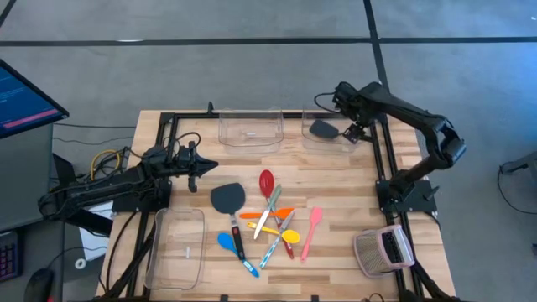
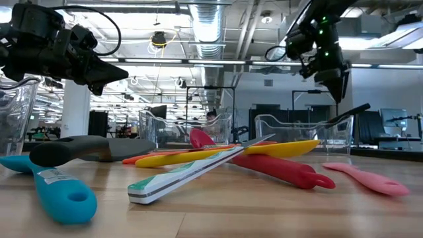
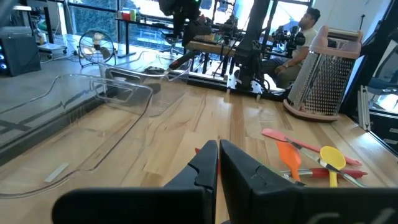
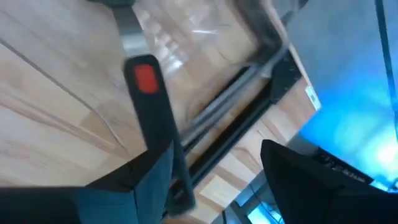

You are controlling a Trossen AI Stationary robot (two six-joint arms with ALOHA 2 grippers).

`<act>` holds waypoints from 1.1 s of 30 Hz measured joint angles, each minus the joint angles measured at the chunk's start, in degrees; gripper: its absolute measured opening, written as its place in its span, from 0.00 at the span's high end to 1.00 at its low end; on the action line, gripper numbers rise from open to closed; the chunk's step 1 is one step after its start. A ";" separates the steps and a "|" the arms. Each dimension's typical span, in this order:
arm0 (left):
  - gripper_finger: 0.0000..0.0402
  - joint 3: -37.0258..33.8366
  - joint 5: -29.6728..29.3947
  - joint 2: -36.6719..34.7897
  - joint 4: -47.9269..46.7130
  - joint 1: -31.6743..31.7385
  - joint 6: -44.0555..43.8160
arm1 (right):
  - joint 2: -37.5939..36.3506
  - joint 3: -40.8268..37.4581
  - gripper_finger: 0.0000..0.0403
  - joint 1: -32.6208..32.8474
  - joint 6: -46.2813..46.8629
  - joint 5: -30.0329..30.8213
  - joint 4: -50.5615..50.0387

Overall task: Pick & Place Kitchen Items
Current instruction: Put the blue patterned table knife into the top left transparent bin

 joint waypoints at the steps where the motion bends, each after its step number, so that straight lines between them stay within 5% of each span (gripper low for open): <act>1: 0.98 0.00 0.01 0.01 0.00 0.00 0.02 | -0.70 0.17 0.43 0.14 0.78 0.17 -0.71; 8: 0.98 0.00 0.00 0.00 0.02 0.00 0.01 | -7.80 1.19 0.58 5.40 9.62 -4.04 -4.15; 18: 0.98 0.00 0.00 0.02 0.04 -0.02 0.00 | -17.25 1.19 0.78 22.57 23.45 -13.15 -5.16; 26: 0.98 -0.01 0.00 0.00 0.04 -0.02 0.00 | -18.79 1.19 0.82 36.57 38.63 -13.04 -0.39; 33: 0.98 0.01 0.02 0.02 0.09 -0.02 0.00 | -15.01 1.19 0.82 46.95 40.35 -12.82 7.27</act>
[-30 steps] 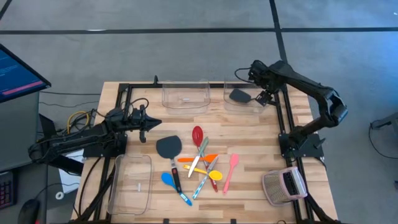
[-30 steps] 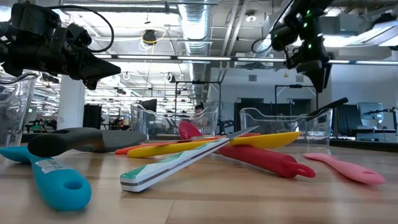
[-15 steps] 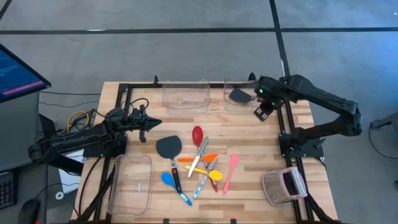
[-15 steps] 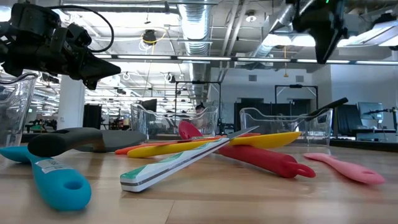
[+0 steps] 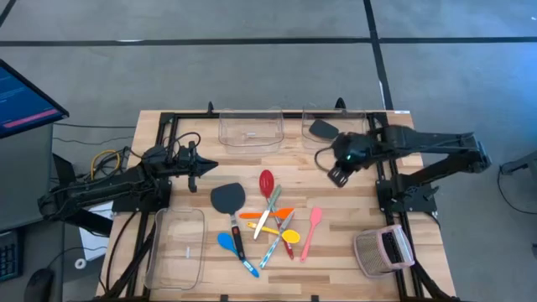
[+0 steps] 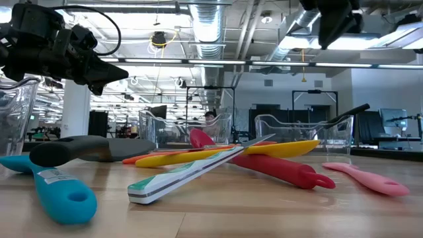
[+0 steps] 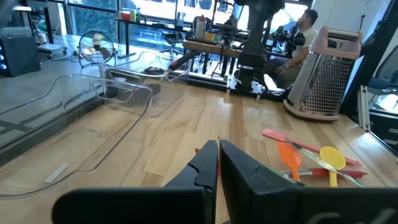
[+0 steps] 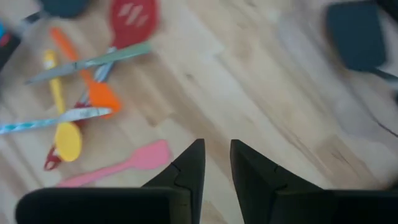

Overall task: Pick & Place Kitchen Items
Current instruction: Put the blue patterned table knife into the top left transparent bin

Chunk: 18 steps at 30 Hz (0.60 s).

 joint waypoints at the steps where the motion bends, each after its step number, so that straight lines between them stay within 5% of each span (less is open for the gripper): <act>1: 0.98 0.00 -0.02 0.00 0.00 0.01 0.00 | 0.86 0.00 0.82 1.31 -0.96 0.02 0.90; 3: 0.98 -0.02 0.00 -0.02 0.00 0.01 0.00 | 2.44 0.00 0.82 4.28 -4.79 1.18 2.12; 8: 0.98 -0.01 -0.02 -0.01 0.08 0.00 0.00 | 6.44 0.00 0.83 12.17 -9.41 15.68 1.59; 18: 0.98 -0.01 0.00 -0.01 0.23 0.00 0.07 | 13.17 0.00 0.85 24.08 0.68 39.97 1.95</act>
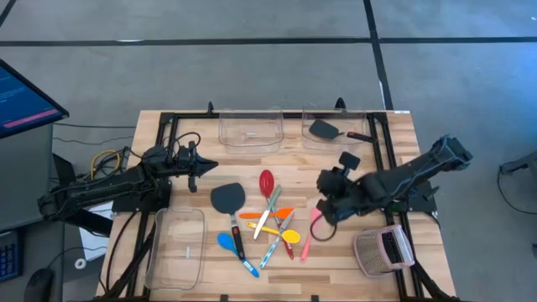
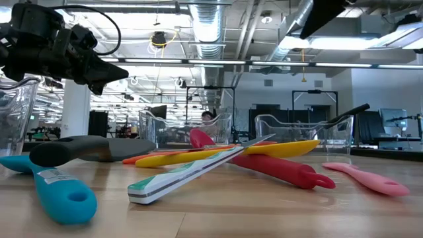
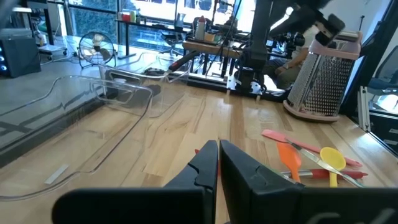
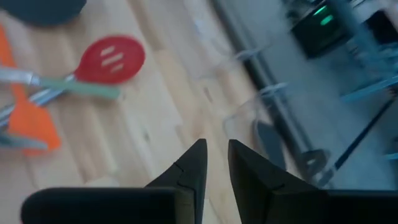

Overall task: Pick & Place Kitchen Items
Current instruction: Put the blue patterned table knife into the top left transparent bin

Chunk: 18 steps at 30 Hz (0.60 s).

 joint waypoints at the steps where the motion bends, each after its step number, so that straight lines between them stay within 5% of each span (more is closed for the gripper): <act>1: 0.98 -0.01 -0.02 0.00 0.03 0.00 0.02 | 0.82 0.00 0.85 0.85 1.20 1.80 0.02; 9: 0.98 0.01 -0.02 -0.01 0.08 0.02 0.07 | 8.98 0.00 0.85 4.01 9.85 6.34 0.26; 18: 0.98 -0.01 -0.02 -0.01 0.10 0.00 0.04 | 19.55 0.00 0.85 5.55 9.17 -2.49 1.37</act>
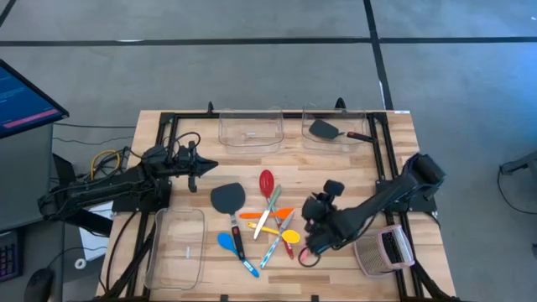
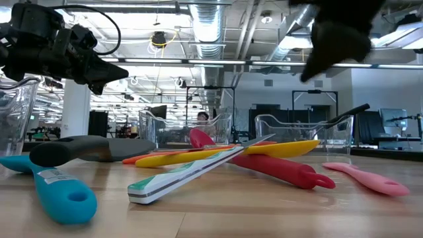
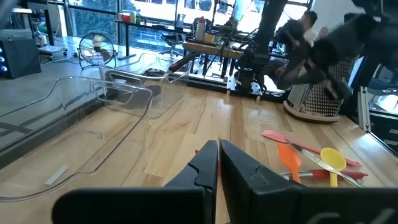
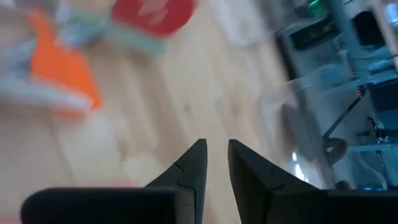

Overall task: Pick & Place Kitchen Items
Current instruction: Put the blue patterned table knife into the top left transparent bin

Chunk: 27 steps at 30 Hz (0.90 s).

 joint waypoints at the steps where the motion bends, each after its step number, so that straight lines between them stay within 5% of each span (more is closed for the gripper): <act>1: 0.98 0.02 0.00 0.00 0.01 0.01 -0.01 | 0.84 -0.02 0.85 -0.02 -1.25 -1.85 0.06; 7: 0.98 0.00 0.02 0.02 0.02 0.00 -1.10 | 3.60 0.00 0.85 -0.28 -7.27 -9.01 0.42; 27: 0.98 0.02 0.04 0.01 0.04 0.00 -2.51 | 3.38 0.07 0.85 -5.94 -13.48 -8.71 15.16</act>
